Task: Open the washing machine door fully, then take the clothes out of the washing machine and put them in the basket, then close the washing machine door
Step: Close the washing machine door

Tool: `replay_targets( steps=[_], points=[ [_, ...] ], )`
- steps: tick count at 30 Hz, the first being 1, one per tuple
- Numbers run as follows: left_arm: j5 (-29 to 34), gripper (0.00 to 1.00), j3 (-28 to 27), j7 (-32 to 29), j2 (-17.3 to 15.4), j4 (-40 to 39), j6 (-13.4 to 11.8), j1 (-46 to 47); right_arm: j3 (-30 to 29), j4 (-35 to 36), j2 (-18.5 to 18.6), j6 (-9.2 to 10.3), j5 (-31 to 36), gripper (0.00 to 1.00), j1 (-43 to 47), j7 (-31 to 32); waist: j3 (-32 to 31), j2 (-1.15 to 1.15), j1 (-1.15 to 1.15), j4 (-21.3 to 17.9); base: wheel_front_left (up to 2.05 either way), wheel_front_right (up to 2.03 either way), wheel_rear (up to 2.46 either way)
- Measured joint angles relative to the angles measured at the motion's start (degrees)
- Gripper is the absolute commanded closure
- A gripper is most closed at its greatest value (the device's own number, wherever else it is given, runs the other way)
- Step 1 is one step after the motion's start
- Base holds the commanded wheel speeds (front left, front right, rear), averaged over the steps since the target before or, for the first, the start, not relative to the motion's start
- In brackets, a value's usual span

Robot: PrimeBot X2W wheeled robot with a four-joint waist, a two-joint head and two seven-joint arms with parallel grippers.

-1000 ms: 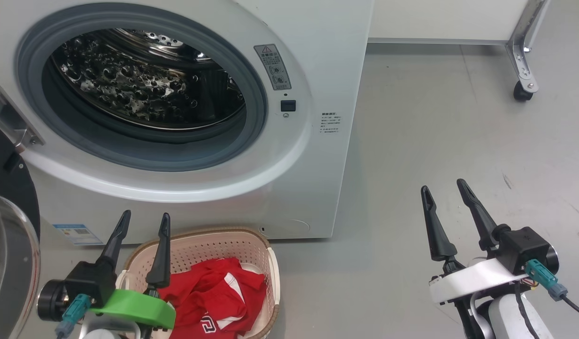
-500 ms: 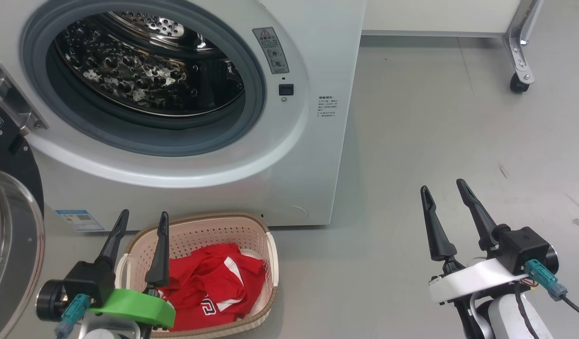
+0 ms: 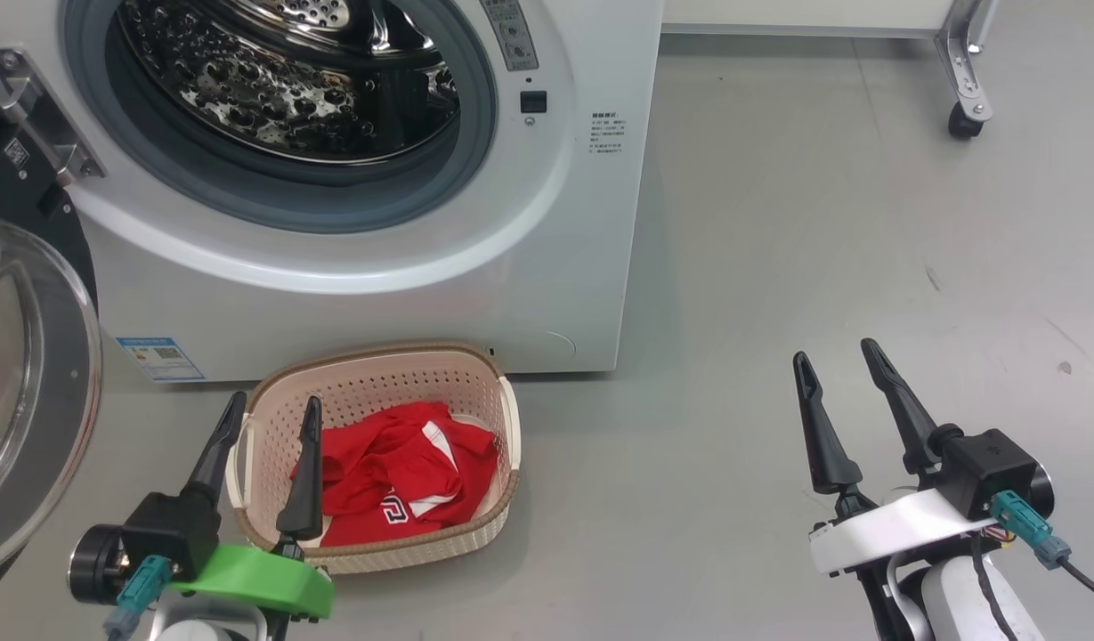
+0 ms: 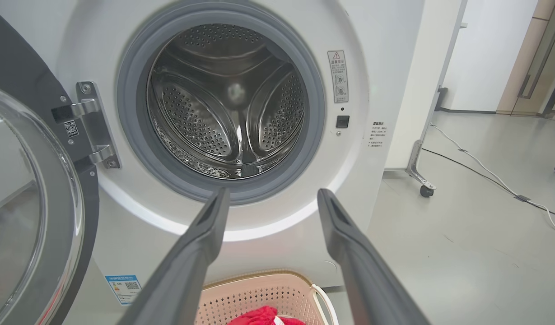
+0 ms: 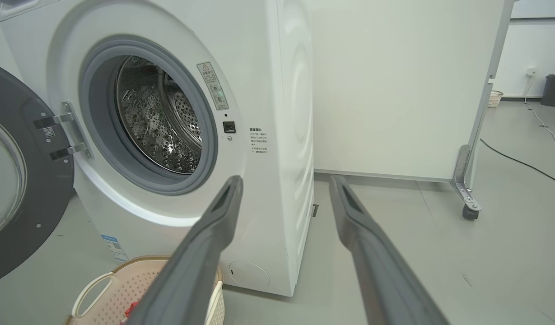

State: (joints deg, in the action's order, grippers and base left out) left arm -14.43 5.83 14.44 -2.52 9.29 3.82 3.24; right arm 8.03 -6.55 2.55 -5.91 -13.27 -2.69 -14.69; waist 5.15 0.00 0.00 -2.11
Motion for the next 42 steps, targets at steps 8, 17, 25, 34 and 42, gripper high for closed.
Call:
replay_targets(
  steps=[8, 17, 25, 34, 42],
  points=[
    [0.4, 0.0, 0.0, 0.0, 0.0, -0.2, 0.0, 0.0, 0.3, 0.0, 0.0, 0.0, 0.0, 0.0, 0.0, 0.0, 0.1, 0.0, 0.0, 0.0, -1.26, 1.26, 0.0],
    [-0.8, 0.0, 0.7, 0.0, 0.0, 0.2, 0.4, -0.3, 0.4, -0.1, 0.0, 0.0, 0.0, 0.0, 0.0, 0.0, 0.1, 0.0, 0.0, -0.1, -0.91, 0.91, 0.0],
    [-0.6, 0.0, 0.4, 0.0, 0.0, -0.4, 0.3, -0.3, 0.3, -0.3, 0.0, 0.0, 0.0, 0.0, 0.0, 0.0, 0.3, 0.0, 0.0, -0.1, -0.55, 0.57, -0.01],
    [-0.6, 0.0, 0.2, 0.0, 0.0, -0.6, 0.0, -0.3, 0.2, -0.2, 0.0, -0.01, 0.0, 0.0, 0.0, 0.0, 0.9, 0.0, 0.0, 0.1, -0.21, 0.21, 0.0],
    [-0.6, 0.0, 0.1, 0.0, 0.0, -0.6, 0.0, -0.3, 0.1, -0.2, 0.0, -0.01, 0.0, 0.0, 0.0, 0.0, 1.1, 0.0, 0.0, 0.2, 0.0, 0.0, 0.0]
  ],
)
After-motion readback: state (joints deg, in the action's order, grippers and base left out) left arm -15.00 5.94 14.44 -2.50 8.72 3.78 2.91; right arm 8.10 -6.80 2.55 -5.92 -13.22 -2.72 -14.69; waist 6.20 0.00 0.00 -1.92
